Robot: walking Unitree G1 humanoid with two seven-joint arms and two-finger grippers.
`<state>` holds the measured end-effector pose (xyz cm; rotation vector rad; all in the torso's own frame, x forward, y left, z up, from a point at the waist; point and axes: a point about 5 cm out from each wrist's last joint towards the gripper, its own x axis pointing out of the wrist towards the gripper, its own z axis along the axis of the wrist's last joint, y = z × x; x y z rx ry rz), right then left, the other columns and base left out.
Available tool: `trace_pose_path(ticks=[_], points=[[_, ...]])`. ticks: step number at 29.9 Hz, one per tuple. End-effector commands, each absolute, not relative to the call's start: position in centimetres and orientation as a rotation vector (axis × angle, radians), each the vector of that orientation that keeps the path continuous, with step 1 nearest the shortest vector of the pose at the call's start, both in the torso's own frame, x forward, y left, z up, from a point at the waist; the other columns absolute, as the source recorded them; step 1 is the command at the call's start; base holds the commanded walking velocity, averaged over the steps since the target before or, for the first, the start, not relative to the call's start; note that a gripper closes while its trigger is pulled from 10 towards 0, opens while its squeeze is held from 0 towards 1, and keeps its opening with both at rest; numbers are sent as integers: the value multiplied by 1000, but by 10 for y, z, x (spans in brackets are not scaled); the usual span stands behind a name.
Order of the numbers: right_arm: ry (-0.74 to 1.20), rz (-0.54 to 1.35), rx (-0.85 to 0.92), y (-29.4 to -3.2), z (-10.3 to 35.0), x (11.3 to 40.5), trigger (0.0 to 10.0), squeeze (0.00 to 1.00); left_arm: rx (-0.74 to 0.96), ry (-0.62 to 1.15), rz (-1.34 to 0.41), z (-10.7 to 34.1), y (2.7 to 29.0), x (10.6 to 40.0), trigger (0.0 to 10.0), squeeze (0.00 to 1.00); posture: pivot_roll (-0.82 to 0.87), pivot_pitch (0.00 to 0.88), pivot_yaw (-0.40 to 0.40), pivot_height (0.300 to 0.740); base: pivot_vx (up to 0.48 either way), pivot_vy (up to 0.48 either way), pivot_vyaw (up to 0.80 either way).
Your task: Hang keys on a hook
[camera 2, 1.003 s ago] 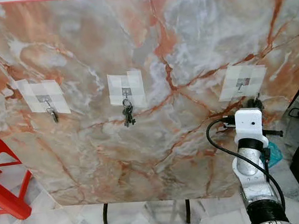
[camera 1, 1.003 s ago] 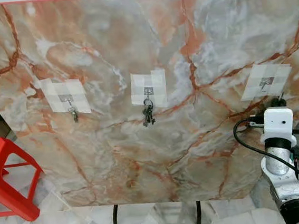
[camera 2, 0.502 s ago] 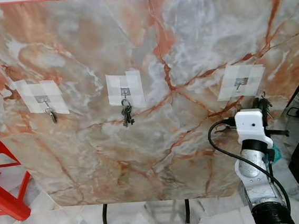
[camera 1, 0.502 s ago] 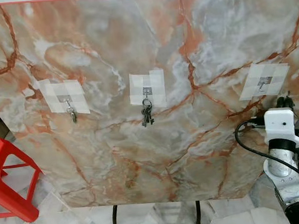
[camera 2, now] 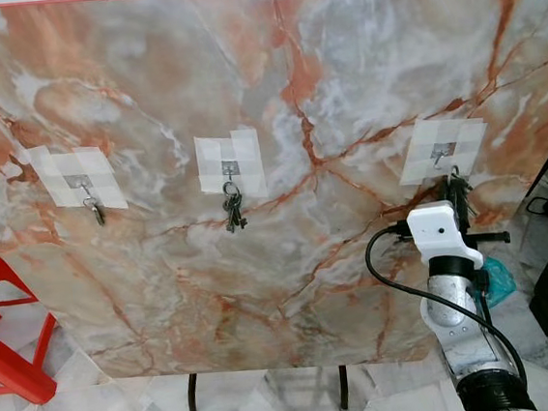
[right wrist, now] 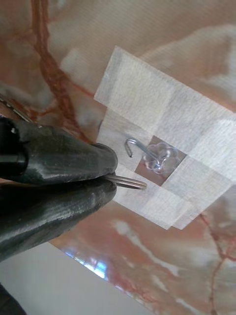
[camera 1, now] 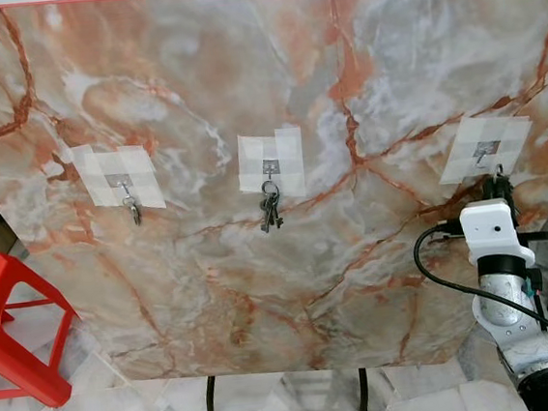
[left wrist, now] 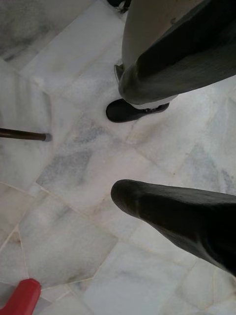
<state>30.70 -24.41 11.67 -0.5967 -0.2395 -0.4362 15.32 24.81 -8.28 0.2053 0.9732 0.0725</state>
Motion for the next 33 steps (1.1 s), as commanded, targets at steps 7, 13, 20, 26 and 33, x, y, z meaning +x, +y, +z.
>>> trace_pose_path(ticks=[7, 13, 20, 26, 33], points=[[-278, -408, -630, -240, 126, 311, 10000, 0, 194, 975, 70, -84, 245, 152, 10000, 0, 16, 0, -65, 740, 0, 0, 0], [-262, -399, -646, -240, 125, 312, 10000, 0, 193, 976, 71, -84, 245, 152, 10000, 0, 17, 0, -66, 740, 0, 0, 0], [-260, -406, -657, -241, 127, 314, 10000, 0, 193, 976, 72, -84, 245, 152, 10000, 0, 18, 0, -65, 740, 0, 0, 0], [-251, -407, -657, -241, 128, 316, 10000, 0, 192, 976, 72, -84, 245, 152, 10000, 0, 18, 0, -66, 740, 0, 0, 0], [-229, -378, -649, -240, 127, 319, 10000, 0, 192, 977, 73, -84, 245, 152, 10000, 0, 18, 0, -66, 740, 0, 0, 0]])
